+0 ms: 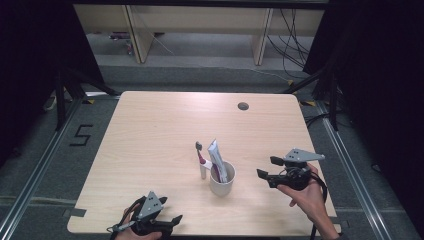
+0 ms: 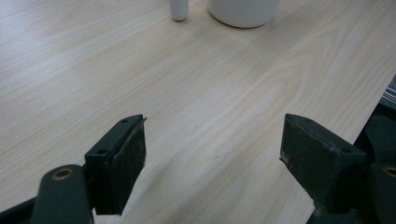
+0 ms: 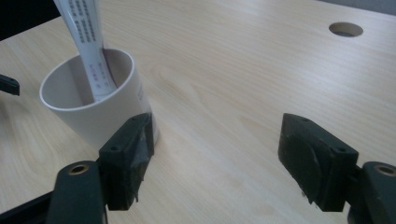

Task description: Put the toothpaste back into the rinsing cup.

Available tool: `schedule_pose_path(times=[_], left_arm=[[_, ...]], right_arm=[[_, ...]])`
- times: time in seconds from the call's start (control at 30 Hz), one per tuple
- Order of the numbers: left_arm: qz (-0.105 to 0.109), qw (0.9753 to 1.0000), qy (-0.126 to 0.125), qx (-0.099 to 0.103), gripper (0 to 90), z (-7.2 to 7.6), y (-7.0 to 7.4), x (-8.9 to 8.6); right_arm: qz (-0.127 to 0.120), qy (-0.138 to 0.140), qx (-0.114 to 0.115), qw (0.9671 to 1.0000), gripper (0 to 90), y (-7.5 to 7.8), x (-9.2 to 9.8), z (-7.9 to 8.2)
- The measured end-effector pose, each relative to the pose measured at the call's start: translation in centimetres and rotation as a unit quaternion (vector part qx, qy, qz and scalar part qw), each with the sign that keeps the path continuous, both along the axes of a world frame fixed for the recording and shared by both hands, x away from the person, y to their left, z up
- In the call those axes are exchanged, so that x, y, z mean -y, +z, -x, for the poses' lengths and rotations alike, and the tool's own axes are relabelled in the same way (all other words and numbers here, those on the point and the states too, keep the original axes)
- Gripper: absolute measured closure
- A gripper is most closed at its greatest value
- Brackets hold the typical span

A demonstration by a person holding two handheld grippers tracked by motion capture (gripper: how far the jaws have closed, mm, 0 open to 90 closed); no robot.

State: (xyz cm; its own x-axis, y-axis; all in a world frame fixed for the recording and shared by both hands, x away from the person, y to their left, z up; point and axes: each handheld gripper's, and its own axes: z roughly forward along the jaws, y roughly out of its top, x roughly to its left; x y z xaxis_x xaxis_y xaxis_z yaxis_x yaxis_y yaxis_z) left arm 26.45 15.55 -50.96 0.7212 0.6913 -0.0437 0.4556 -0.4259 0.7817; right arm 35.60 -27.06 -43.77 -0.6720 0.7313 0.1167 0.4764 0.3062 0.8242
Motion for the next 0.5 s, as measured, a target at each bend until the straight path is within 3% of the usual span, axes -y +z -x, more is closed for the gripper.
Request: schedule_pose_path(times=[0.1, 0.23, 0.27, 0.3, 0.37, 0.4, 0.43, 0.5], left_arm=[[0.018, 0.9998, 0.005, 0.0, 22.1, 0.1, -0.1, 0.2], [0.019, 0.9998, 0.005, 0.0, 22.1, 0.1, -0.1, 0.2], [0.018, 0.9998, 0.004, -0.001, 22.1, 0.1, -0.1, 0.2], [0.018, 0.9998, 0.005, -0.001, 22.1, 0.1, -0.1, 0.2], [0.022, 0.9997, 0.006, -0.001, 22.1, 0.0, -0.1, 0.2], [0.02, 0.9998, 0.007, -0.002, 22.1, 0.1, -0.1, 0.2], [0.009, 1.0, 0.0, -0.001, 22.1, 0.0, -0.1, 0.0], [0.009, 1.0, 0.002, 0.0, 22.1, 0.1, -0.1, 0.0]], right_arm=[[-0.006, -0.007, -0.009, 0.9999, 25.8, -0.6, 0.5, 0.3], [0.006, -0.012, 0.003, 0.9999, 25.2, -0.9, 1.4, 0.4], [-0.006, -0.015, -0.014, 0.9998, 25.1, -1.0, 1.4, 0.6], [0.001, -0.014, -0.004, 0.9999, 24.6, -1.1, 1.8, 0.6], [-0.001, -0.019, -0.011, 0.9997, 23.9, -1.2, 1.8, 0.7], [0.007, -0.019, 0.0, 0.9998, 23.9, -1.2, 2.0, 0.7], [-0.002, -0.019, -0.011, 0.9998, 23.9, -1.2, 2.0, 0.8], [0.006, -0.018, -0.01, 0.9998, 23.9, -1.3, 2.3, 0.9]])
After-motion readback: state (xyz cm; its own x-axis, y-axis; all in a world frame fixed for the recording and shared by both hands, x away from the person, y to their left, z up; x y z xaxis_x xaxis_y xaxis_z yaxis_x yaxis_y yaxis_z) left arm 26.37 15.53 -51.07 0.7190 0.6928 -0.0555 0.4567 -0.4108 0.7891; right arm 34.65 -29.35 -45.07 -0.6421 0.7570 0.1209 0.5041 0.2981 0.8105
